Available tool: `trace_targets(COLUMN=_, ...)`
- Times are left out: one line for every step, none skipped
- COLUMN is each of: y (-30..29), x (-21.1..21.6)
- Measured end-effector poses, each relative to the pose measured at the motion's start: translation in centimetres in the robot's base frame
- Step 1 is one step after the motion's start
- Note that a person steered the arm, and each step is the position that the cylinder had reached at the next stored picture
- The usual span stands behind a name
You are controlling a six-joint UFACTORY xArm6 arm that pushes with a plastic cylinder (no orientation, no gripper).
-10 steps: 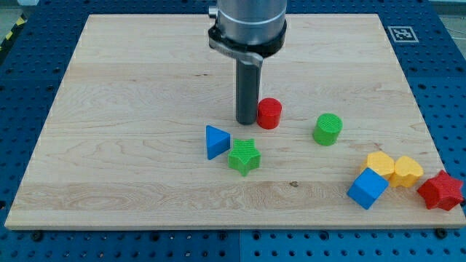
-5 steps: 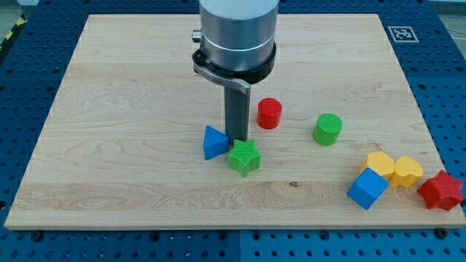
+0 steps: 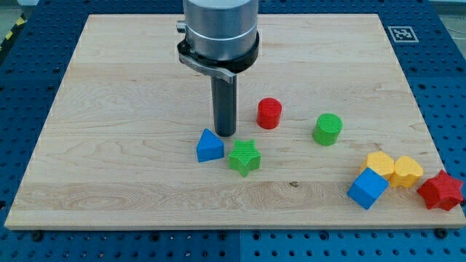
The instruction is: Slide the red circle into the green circle
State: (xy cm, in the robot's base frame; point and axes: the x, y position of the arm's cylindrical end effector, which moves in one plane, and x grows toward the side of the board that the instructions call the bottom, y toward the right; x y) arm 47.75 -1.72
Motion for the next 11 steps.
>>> trace_targets(y=0.0, x=-1.7)
trace_targets(y=0.5, x=-4.1)
trace_targets(y=1.8, x=-4.1)
trace_targets(y=2.7, x=-2.7)
trace_targets(y=2.9, x=-0.7)
trace_targets(y=3.2, x=1.6)
trace_targets(y=3.6, x=2.4)
trace_targets(y=3.6, x=-0.7)
trace_targets(y=3.6, x=-5.2)
trace_targets(y=3.9, x=-9.1)
trace_targets(y=4.5, x=-9.4)
